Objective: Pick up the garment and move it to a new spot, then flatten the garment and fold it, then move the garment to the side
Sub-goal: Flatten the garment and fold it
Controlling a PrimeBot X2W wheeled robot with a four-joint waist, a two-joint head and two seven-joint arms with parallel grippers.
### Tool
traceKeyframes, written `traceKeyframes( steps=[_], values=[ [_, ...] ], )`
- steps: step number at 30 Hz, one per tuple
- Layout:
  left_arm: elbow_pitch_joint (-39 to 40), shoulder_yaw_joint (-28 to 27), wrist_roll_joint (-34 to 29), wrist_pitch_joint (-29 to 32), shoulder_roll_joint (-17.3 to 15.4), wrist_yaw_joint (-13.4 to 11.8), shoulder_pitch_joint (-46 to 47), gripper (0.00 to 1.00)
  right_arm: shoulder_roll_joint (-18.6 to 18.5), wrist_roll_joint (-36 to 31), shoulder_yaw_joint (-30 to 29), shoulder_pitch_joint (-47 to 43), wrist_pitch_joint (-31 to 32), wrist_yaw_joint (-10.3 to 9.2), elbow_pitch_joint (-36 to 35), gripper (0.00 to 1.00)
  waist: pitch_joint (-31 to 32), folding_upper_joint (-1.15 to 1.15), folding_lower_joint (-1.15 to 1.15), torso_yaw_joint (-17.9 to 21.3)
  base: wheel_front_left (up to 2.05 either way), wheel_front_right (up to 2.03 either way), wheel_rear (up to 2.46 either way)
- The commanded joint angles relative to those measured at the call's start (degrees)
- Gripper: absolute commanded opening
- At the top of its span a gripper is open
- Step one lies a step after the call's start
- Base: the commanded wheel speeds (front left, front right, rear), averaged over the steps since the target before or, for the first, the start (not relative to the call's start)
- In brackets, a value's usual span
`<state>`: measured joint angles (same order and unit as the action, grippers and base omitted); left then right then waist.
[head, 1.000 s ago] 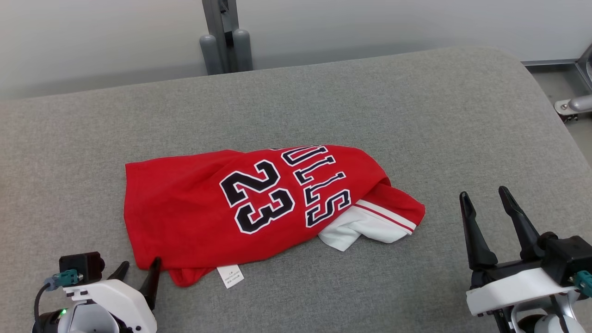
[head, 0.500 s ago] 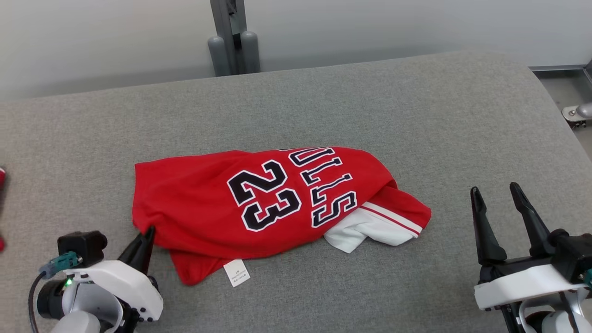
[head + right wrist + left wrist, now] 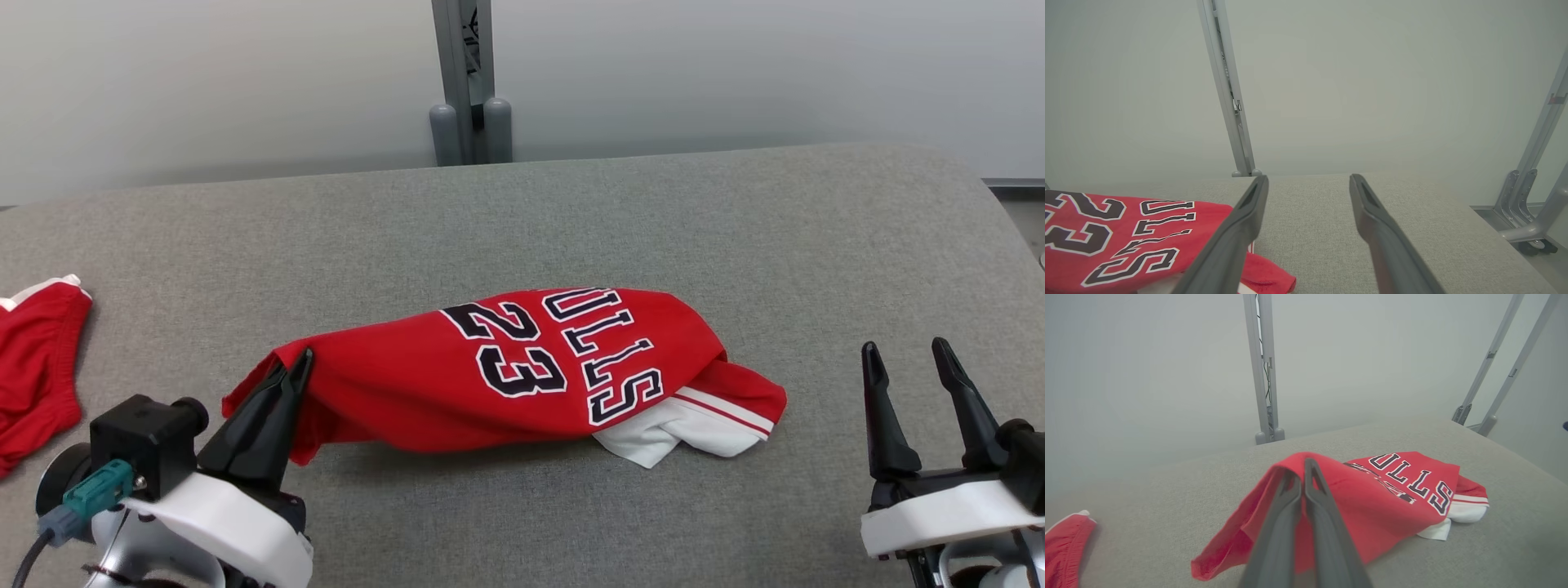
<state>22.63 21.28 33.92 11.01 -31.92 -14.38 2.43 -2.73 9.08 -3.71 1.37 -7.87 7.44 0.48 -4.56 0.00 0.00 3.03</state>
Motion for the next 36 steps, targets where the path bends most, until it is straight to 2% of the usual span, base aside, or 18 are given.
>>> traceKeyframes(
  steps=[1, 8, 12, 16, 22, 29, 36],
  values=[
    [1.58, 0.01, -0.13, 0.94, -0.69, -0.65, -0.91, 0.0, -0.33, 0.13, -0.4, -0.77, -0.34, 0.09, -0.06, 1.0, 0.63, 0.0, 0.0, -0.52, 0.0, 0.0, 0.0],
    [13.57, 0.21, -0.26, 6.86, -4.31, -2.67, -4.35, 0.0, -0.32, 0.54, -0.74, -1.8, 0.12, 0.09, -0.17, 1.0, 2.18, 0.0, 0.0, -1.31, 0.0, 0.0, 0.0],
    [12.79, -1.42, 1.34, 7.47, -4.52, -3.06, -3.74, 0.0, -0.33, 0.61, -0.48, -1.48, 0.39, 0.09, -0.27, 1.0, 2.47, 0.0, 0.0, -1.09, 0.0, 0.0, 0.0],
    [4.52, -2.4, 5.06, 6.91, -3.03, -0.96, -1.18, 0.0, -0.34, 0.64, 0.43, -0.68, 0.54, 0.09, -0.24, 1.0, 2.08, 0.0, 0.0, 0.12, 0.0, 0.0, 0.0],
    [-11.61, -3.46, 9.46, 3.49, 1.28, 2.23, 3.62, 0.0, -0.34, 0.74, 1.47, 0.27, 0.67, 0.09, -0.08, 1.0, 0.76, 0.0, 0.0, 2.86, 0.0, 0.0, 0.0],
    [-32.63, -4.14, 10.89, -2.22, 6.62, 5.88, 12.8, 0.0, -0.29, 0.36, 1.91, 1.55, 0.71, 0.09, -0.04, 1.0, -2.13, 0.0, 0.0, 6.32, 0.0, 0.0, 0.0],
    [-50.16, -5.28, 10.83, -8.04, 9.46, 8.55, 21.98, 0.0, -0.31, 1.09, 2.61, 3.41, -0.05, 0.09, -0.15, 1.0, -5.96, 0.0, 0.0, 8.37, 0.0, 0.0, 0.0]
  ],
)
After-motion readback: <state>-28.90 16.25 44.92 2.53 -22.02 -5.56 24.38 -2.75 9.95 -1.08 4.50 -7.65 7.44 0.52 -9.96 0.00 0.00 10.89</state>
